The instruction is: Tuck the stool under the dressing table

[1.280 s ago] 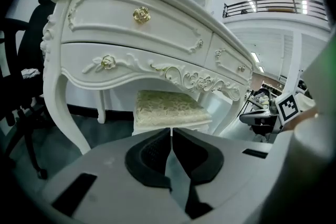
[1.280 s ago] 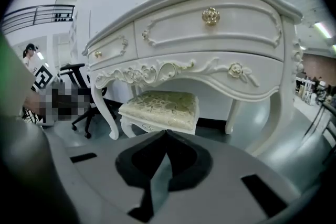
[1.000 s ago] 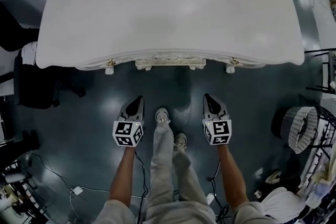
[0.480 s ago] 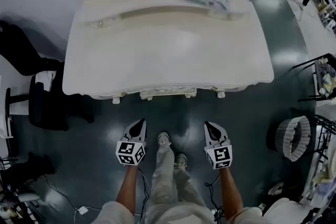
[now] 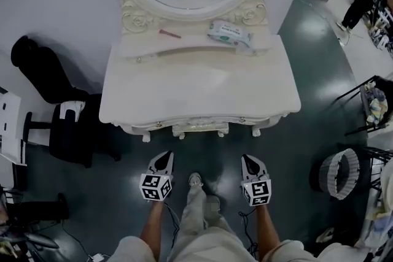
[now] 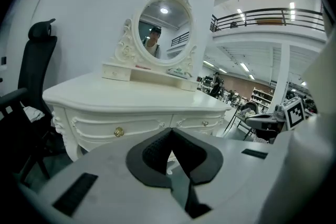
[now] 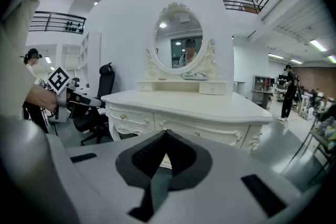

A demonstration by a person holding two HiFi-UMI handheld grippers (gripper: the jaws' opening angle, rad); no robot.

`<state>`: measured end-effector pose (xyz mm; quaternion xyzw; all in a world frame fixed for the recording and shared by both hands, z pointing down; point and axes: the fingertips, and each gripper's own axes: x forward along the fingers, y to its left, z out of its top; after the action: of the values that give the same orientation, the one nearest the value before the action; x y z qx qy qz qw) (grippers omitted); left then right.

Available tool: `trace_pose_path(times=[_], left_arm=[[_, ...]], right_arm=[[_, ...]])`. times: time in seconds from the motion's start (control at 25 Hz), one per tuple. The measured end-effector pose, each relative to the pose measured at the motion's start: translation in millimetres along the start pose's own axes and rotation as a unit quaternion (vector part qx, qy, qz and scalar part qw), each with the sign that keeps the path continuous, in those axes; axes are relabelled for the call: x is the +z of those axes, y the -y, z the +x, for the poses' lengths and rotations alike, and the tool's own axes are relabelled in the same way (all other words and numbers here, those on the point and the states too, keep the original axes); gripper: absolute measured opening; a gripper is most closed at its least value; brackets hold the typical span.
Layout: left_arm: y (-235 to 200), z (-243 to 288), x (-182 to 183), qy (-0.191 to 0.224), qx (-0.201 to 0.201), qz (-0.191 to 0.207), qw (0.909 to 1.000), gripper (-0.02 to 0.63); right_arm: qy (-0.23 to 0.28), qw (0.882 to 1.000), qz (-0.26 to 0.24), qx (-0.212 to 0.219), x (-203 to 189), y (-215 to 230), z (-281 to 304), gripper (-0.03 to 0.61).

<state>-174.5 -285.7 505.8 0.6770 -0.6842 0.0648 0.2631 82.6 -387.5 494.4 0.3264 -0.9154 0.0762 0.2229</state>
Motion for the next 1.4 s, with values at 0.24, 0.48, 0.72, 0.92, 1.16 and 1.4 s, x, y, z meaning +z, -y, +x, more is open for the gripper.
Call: trace_pose_path(times=[0.24, 0.48, 0.72, 0.92, 1.16, 1.4], left_arm=[[24, -41, 38, 0.027, 0.008, 0.003, 0.9996, 0.014], [36, -77, 64, 0.050, 0.023, 0.008, 0.9984, 0.014], [61, -108, 74, 0.060, 0.024, 0.016, 0.9977, 0.014], [75, -126, 80, 0.068, 0.026, 0.023, 0.9971, 0.014], [86, -139, 82, 0.070, 0.031, 0.035, 0.9965, 0.014], [93, -150, 82, 0.073, 0.031, 0.036, 0.9962, 0.014]], right_arm=[[0.025, 1.000, -0.001, -0.009, 39, -3, -41, 0.002], [0.051, 0.999, -0.008, -0.012, 67, -9, -75, 0.002], [0.064, 0.998, -0.010, -0.017, 80, -9, -116, 0.002], [0.072, 0.997, -0.012, -0.026, 85, -3, -143, 0.002], [0.082, 0.996, -0.020, -0.037, 90, 3, -167, 0.002], [0.091, 0.995, -0.012, -0.048, 92, 10, -186, 0.002]])
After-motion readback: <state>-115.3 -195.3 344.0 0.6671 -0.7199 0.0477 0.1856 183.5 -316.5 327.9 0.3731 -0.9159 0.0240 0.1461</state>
